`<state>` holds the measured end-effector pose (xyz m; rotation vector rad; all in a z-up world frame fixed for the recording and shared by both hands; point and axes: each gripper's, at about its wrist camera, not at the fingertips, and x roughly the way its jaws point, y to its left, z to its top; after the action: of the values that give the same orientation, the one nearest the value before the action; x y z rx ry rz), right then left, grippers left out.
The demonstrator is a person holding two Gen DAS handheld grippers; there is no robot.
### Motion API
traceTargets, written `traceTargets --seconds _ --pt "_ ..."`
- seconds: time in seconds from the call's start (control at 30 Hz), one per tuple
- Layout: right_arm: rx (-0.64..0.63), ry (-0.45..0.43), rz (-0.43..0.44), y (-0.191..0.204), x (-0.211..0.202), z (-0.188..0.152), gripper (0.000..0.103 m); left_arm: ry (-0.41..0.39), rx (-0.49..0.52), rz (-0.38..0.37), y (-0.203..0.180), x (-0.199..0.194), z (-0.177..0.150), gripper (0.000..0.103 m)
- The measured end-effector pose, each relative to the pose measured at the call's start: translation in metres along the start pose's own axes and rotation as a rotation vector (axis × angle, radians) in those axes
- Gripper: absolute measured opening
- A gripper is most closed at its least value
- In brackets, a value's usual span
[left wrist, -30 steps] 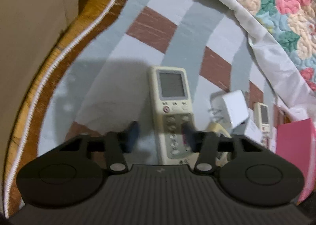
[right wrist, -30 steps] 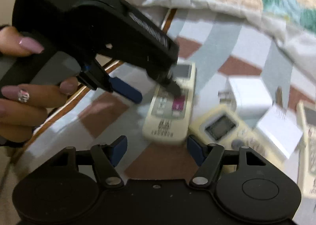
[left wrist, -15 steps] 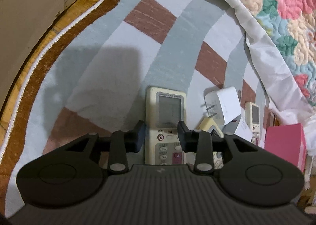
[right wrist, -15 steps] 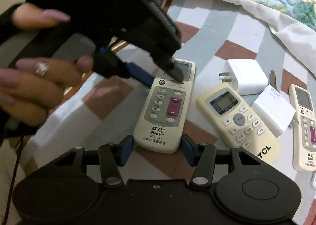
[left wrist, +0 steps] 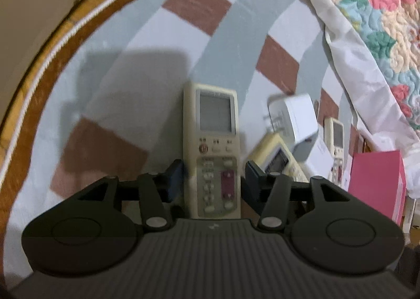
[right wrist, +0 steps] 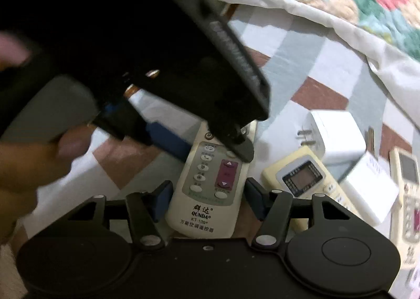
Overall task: Organize rigid objects
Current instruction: 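Close the left tool on the cream QUNDA remote, then carry the QUNDA remote with the left tool over the pink box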
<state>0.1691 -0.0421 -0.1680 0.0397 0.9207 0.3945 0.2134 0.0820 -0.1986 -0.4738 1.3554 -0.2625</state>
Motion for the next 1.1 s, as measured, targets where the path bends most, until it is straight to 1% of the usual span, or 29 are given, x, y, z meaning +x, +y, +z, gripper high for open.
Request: traceTargets --seconds 0.03,0.07,0.1,0.17,0.2,0.23,0.3,0.37,0.47,0.57,0.67,0.73,0.87,0.97,1.03,1.1 --pt "0.038 -0.003 0.023 -0.005 -0.002 0.0 0.065 0.017 -0.003 -0.012 0.0 0.001 -0.002 0.063" --pt "0.081 -0.004 0.053 -0.01 -0.005 -0.001 0.065 0.037 -0.012 -0.028 0.0 0.001 -0.004 0.065" --pt "0.127 -0.007 0.082 -0.015 -0.007 -0.002 0.065 0.048 -0.024 -0.033 0.0 0.002 -0.007 0.064" --pt "0.184 -0.007 0.118 -0.023 -0.011 -0.005 0.064 0.046 -0.029 -0.021 -0.002 0.002 -0.011 0.06" --pt "0.187 -0.013 0.117 -0.024 -0.013 -0.007 0.064 0.043 -0.023 -0.009 -0.004 0.002 -0.013 0.055" --pt "0.186 -0.017 0.117 -0.026 -0.014 -0.008 0.064 0.038 -0.01 0.006 -0.006 0.001 -0.014 0.047" --pt "0.202 -0.023 0.128 -0.03 -0.016 -0.011 0.064 0.029 0.04 0.048 -0.011 0.001 -0.018 0.038" --pt "0.215 -0.02 0.143 -0.033 -0.017 -0.011 0.064 0.027 0.069 0.055 -0.014 -0.001 -0.023 0.037" --pt "0.228 -0.026 0.175 -0.037 -0.023 -0.013 0.064 0.018 0.081 0.07 -0.019 -0.007 -0.029 0.036" --pt "0.225 -0.056 0.182 -0.044 -0.037 -0.011 0.064 -0.02 0.121 0.064 -0.029 -0.023 -0.038 0.036" --pt "0.237 -0.089 0.196 -0.042 -0.065 -0.019 0.064 -0.056 0.158 0.047 -0.043 -0.043 -0.048 0.036" --pt "0.221 -0.107 0.191 -0.042 -0.084 -0.019 0.064 -0.07 0.178 0.023 -0.052 -0.058 -0.056 0.036" --pt "0.181 -0.124 0.17 -0.037 -0.129 -0.024 0.064 -0.055 0.208 -0.014 -0.072 -0.08 -0.072 0.036" --pt "0.161 -0.121 0.155 -0.038 -0.154 -0.028 0.064 -0.044 0.283 -0.013 -0.093 -0.094 -0.088 0.036" --pt "0.176 -0.12 0.146 -0.039 -0.169 -0.03 0.064 -0.049 0.33 -0.006 -0.107 -0.103 -0.097 0.036" --pt "0.177 -0.112 0.131 -0.041 -0.18 -0.03 0.064 -0.044 0.349 -0.005 -0.118 -0.108 -0.104 0.036"
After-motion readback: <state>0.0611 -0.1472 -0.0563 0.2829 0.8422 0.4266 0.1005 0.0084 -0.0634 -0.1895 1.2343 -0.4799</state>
